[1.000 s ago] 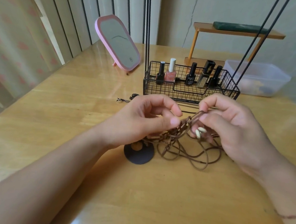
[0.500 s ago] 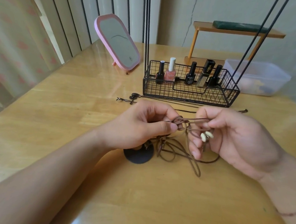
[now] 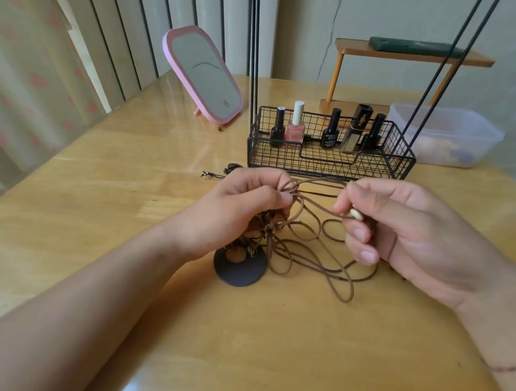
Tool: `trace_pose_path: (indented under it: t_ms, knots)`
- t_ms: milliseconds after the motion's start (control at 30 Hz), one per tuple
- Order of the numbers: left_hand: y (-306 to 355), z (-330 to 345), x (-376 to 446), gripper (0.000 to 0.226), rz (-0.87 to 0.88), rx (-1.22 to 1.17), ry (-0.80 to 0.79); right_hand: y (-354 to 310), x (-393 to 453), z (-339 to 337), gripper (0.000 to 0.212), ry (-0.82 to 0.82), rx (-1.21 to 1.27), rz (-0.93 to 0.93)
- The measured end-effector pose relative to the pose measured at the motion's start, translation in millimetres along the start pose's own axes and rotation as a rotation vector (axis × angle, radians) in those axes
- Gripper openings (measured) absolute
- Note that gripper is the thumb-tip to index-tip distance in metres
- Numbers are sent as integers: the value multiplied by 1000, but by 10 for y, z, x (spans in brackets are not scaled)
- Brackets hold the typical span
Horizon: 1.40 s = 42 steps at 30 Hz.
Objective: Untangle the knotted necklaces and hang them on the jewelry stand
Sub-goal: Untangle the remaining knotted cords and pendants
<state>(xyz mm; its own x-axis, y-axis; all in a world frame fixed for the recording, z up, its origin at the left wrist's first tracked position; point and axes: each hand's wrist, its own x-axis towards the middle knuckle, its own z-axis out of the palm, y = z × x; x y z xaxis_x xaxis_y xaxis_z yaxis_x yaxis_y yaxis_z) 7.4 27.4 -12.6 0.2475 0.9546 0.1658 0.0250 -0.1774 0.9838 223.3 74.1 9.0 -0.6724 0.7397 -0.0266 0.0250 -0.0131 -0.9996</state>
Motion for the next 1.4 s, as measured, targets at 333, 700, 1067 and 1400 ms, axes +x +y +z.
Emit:
trace_pose_path:
  t_ms: [333, 700, 1067, 1400]
  knots:
    - [14, 20, -15, 22, -43, 1, -31, -76, -2, 19, 33, 103, 244, -44]
    - [-7, 9, -4, 8, 11, 55, 17, -63, -22, -24, 13, 108, 120, -120]
    - [-8, 10, -4, 12, 31, 77, 13, -62, -40, 41, 16, 128, -131, -144]
    - [-61, 2, 19, 10, 11, -25, 2, 12, -19, 81, 10, 158, -390, -217]
